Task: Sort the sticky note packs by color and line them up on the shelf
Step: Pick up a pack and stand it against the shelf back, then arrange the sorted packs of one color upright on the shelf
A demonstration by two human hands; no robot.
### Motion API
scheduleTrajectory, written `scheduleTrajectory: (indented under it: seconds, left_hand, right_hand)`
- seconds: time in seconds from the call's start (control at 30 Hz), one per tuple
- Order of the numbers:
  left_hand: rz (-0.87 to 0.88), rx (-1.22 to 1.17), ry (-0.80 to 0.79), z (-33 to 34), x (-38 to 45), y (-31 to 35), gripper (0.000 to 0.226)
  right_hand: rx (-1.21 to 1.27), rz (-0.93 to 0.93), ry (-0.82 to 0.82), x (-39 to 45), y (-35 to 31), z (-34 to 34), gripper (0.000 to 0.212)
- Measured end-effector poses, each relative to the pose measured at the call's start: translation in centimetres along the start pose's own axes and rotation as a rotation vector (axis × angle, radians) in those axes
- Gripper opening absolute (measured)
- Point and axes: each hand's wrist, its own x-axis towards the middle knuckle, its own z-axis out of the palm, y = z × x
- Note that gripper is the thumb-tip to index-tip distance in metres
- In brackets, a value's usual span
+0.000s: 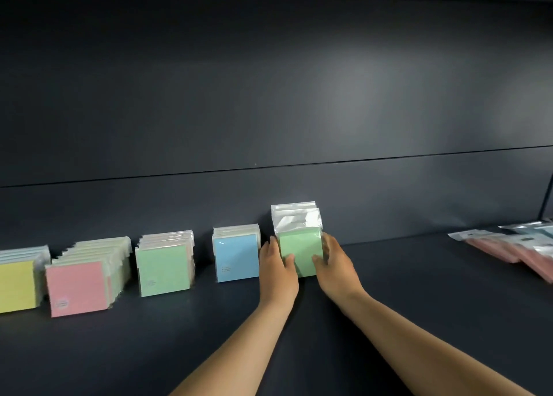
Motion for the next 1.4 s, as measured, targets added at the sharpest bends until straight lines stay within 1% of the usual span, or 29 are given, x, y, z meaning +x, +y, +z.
scheduleTrajectory:
  seconds: [0.1, 0.23, 0.33, 0.57, 0.67, 0.73, 0.8, 0.9, 0.93, 1.0, 1.03, 1.13, 1.3, 1.4]
  left_hand:
    - [-0.026, -0.029, -0.055, 0.1, 0.1, -0.1, 0.052]
    - [-0.015, -0.025, -0.08, 0.0, 0.1, -0.1, 0.053]
    - [-0.004, -0.018, -0.086, -0.1, 0.1, 0.1, 0.052]
    - [-0.077, 0.042, -0.112, -0.8, -0.6, 1.3, 0.055]
    - [-0.113, 0.115, -0.132, -1.8, -1.6, 2.3, 0.063]
    - [-0.124, 0.184, -0.122, -2.7, -2.4, 2.8, 0.061]
    - [-0.125, 0.3, -0.094, -3.9, -3.2, 3.4, 0.054]
    - [-0.057, 0.447, -0.103, -5.5, -4.3, 5.3, 0.02]
    - [-0.021, 0.471, -0.126, -5.8, -4.7, 6.3, 0.023]
    - [0.02, 0.558, -0.225, -6.0, -5.6, 8.4, 0.039]
    - [0.037, 0.625, -0.279, -6.0, -5.9, 9.4, 0.044]
    - [0.088, 0.81, -0.401, -4.4, -8.4, 13.3, 0.049]
    - [0.084, 0.848, -0.454, 0.8, -14.4, 19.3, 0.05]
    - [0.096, 0.889, -0.464, 4.3, -17.7, 21.8, 0.05]
  right_hand:
    - [-0.028, 0.001, -0.039, 0.2, 0.0, 0.1, 0.041]
    - [-0.078, 0.009, -0.055, 0.4, 0.3, 0.2, 0.047]
    - [-0.09, -0.004, -0.07, 0.5, 0.3, 0.1, 0.047]
    - [-0.099, 0.038, -0.092, 0.5, 0.3, -0.2, 0.051]
    - [-0.227, 0.009, -0.131, -0.2, 0.1, -1.5, 0.056]
    - [-0.375, -0.064, -0.156, -0.8, -0.2, -3.7, 0.059]
    - [-0.533, -0.153, -0.198, -1.3, -0.4, -6.7, 0.057]
    - [-0.74, -0.252, -0.295, -1.8, -0.9, -11.8, 0.053]
    - [-0.785, -0.269, -0.32, -2.0, -1.2, -13.4, 0.053]
    - [-0.867, -0.291, -0.344, -2.5, -1.6, -16.7, 0.054]
    - [-0.9, -0.298, -0.357, -2.8, -1.8, -18.0, 0.055]
    - [-0.981, -0.316, -0.381, -4.1, -1.4, -23.2, 0.058]
    - [-1.016, -0.36, -0.404, -6.4, 0.6, -32.0, 0.061]
    - [-1.01, -0.377, -0.388, -8.0, 2.0, -36.7, 0.054]
